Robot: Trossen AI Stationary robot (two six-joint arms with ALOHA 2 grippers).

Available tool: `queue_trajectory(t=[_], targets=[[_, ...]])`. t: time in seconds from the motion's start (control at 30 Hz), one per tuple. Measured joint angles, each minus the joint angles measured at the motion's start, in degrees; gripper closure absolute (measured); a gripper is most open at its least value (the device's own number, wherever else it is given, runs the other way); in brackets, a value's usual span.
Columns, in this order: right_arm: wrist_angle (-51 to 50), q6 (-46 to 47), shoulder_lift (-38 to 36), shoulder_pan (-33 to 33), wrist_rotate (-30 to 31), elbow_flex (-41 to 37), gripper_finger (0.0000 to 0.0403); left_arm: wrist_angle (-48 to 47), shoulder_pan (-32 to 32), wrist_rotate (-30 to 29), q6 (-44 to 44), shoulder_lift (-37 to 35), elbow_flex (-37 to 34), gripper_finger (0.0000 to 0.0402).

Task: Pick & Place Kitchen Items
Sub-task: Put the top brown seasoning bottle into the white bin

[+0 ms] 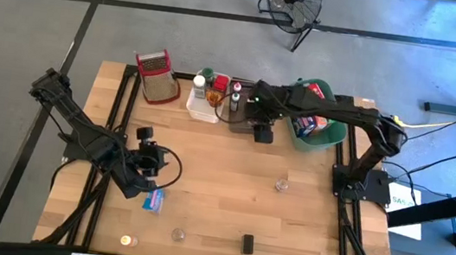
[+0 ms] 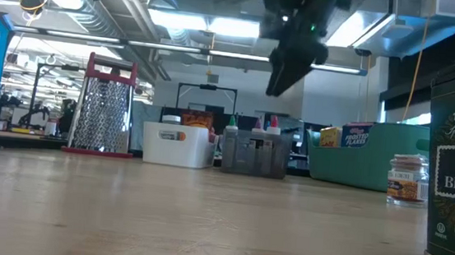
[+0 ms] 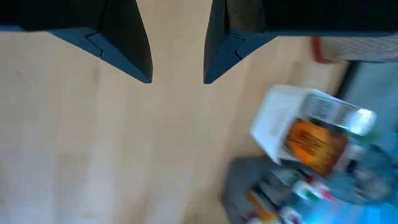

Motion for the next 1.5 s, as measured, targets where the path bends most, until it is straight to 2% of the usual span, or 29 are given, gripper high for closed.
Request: queue_trajectory(t=[0.1,0.2,0.47,0.8,1.0,1.1,1.27,1.5], targets=[[-0.5,0.5,-1.7,3.0,0.0,0.0,0.0135,0.0,0.0,4.0,-1.1,-0.1,0.0,0.0263],[-1.1,1.1,-3.0,6.4,0.0,0.1,0.0135,0.0,0.0,5.3,-1.7,-0.1,0.0,0.0263],[-5.7,5.2,-5.3,17.0,-0.2,0.0,0.0135,0.0,0.0,5.3,-2.0,-0.1,0.0,0.0263],[-11.6,16.4,-6.2,29.0,-0.2,0.0,0.0135,0.0,0.0,3.7,-2.0,-0.1,0.0,0.0263],[-23.0,33.2,-6.2,30.7,-0.1,0.0,0.0134,0.0,0.0,3.0,-1.6,-0.1,0.0,0.0263],[-27.9,38.3,-6.2,30.6,1.4,-0.6,0.0134,0.0,0.0,2.9,-1.5,-0.1,0.0,0.0263],[-30.3,40.3,-6.6,30.4,1.4,-4.6,0.0134,0.0,0.0,2.8,-1.5,-0.1,0.0,0.0263],[-24.6,39.3,-8.3,30.3,-2.1,-12.0,0.0134,0.0,0.0,2.7,0.0,-0.1,0.0,0.0263]])
